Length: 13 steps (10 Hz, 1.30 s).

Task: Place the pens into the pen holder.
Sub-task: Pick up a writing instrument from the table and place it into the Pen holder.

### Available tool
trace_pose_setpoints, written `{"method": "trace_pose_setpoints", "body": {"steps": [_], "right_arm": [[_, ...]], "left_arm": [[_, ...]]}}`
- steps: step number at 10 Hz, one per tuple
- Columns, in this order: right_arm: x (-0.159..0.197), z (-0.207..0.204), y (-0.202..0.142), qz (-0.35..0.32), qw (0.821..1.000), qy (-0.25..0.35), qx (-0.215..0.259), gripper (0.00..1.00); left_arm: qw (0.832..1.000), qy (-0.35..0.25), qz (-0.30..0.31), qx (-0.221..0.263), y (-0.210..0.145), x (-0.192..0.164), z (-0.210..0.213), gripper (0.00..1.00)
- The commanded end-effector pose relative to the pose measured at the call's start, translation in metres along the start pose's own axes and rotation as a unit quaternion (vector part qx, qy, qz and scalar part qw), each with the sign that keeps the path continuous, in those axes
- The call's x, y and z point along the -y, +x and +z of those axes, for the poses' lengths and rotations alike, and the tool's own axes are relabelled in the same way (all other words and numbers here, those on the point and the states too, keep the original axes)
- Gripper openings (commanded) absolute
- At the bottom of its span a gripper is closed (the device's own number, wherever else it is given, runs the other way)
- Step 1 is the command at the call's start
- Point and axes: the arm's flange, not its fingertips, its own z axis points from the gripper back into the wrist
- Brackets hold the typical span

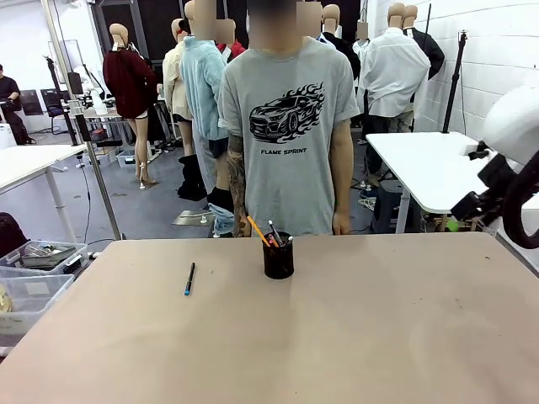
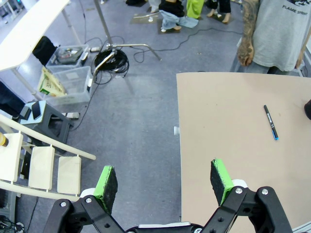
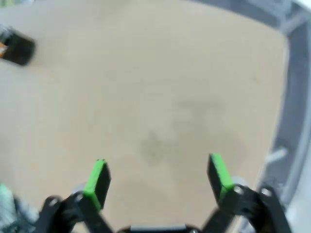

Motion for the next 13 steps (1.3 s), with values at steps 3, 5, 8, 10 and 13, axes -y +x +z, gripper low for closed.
{"method": "trace_pose_setpoints", "body": {"steps": [3,5,8,10,13], "right_arm": [[0.062,0.060,-0.028,-0.203,0.968,-0.112,-0.093,1.00],[0.093,0.060,-0.036,-0.229,0.957,-0.130,-0.119,1.00],[0.094,0.068,-0.048,-0.220,0.960,-0.134,-0.108,1.00],[0.094,0.068,-0.048,-0.220,0.960,-0.134,-0.108,1.00],[0.094,0.068,-0.048,-0.220,0.960,-0.134,-0.108,1.00]], "left_arm": [[1.000,0.001,0.006,0.004,0.001,0.000,-0.001,1.00],[1.000,0.001,0.006,0.004,0.001,0.000,-0.001,1.00],[1.000,0.000,0.000,0.000,0.000,0.000,0.000,1.00],[0.999,-0.002,-0.039,-0.002,0.026,0.075,-0.029,1.00],[0.995,-0.024,-0.071,-0.060,0.065,0.177,-0.098,1.00]]}}
